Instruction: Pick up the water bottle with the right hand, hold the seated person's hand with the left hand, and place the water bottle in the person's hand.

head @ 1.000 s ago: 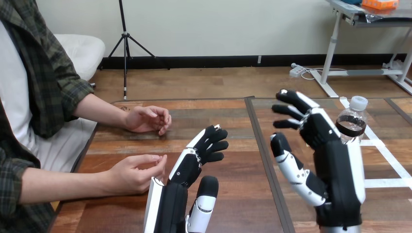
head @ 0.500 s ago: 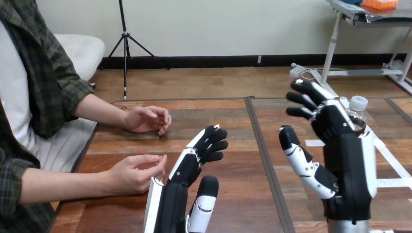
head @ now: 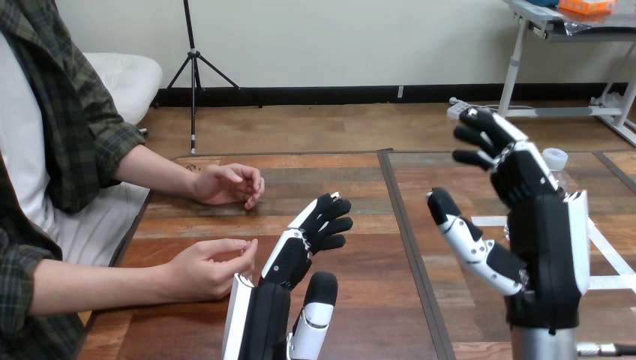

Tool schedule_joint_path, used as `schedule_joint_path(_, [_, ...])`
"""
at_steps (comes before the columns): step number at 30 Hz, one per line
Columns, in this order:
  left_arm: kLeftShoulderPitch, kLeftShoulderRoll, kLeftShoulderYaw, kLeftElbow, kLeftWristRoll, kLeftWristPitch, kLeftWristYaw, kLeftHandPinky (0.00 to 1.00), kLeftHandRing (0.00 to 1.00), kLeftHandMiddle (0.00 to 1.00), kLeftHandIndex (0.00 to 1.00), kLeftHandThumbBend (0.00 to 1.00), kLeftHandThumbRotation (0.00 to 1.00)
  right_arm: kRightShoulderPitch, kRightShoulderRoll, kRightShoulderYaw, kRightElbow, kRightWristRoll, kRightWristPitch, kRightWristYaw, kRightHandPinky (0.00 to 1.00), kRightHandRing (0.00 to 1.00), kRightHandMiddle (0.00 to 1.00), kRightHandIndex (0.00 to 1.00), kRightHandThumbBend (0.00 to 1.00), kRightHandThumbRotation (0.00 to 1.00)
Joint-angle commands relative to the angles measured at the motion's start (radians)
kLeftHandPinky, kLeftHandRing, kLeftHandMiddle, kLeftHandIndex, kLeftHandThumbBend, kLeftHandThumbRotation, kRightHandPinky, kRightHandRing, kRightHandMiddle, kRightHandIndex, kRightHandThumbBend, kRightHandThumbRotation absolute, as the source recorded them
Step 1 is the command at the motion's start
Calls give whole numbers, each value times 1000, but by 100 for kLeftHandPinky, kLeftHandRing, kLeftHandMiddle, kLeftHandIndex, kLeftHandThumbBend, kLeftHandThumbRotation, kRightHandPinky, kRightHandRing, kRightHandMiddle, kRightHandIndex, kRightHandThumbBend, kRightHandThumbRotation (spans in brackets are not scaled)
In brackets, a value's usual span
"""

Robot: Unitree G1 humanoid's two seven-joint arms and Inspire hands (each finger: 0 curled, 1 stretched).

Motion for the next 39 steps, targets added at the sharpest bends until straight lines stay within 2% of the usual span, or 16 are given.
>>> schedule_joint_path(1, [-5,-110,8,-5,3,-7,5,73,78,83,85,44,97,-95,-11,-38,-11,-45,-34,-34,72,81,83,80,60,20])
schedule_joint_path(6, [-7,-110,10,-5,8,-4,6,73,78,83,85,44,97,-110,-13,-75,-4,-129,-36,-90,72,81,83,79,63,20])
schedule_joint_path(17, [-9,-110,10,-4,9,-2,8,73,78,83,85,44,97,-131,-24,-107,3,-209,-23,-169,77,85,86,80,67,24])
schedule_joint_path(21, [-8,-110,9,-6,10,1,7,73,78,83,85,44,97,-139,-29,-125,7,-256,-16,-210,78,86,88,81,68,25])
schedule_joint_path(30, [-12,-110,8,-1,3,-1,4,74,79,83,85,45,97,-150,-47,-137,19,-297,-5,-264,84,92,91,84,69,31])
schedule_joint_path(39, [-16,-110,7,3,-2,-3,3,74,79,83,85,45,96,-160,-63,-142,33,-322,8,-315,95,97,94,87,71,35])
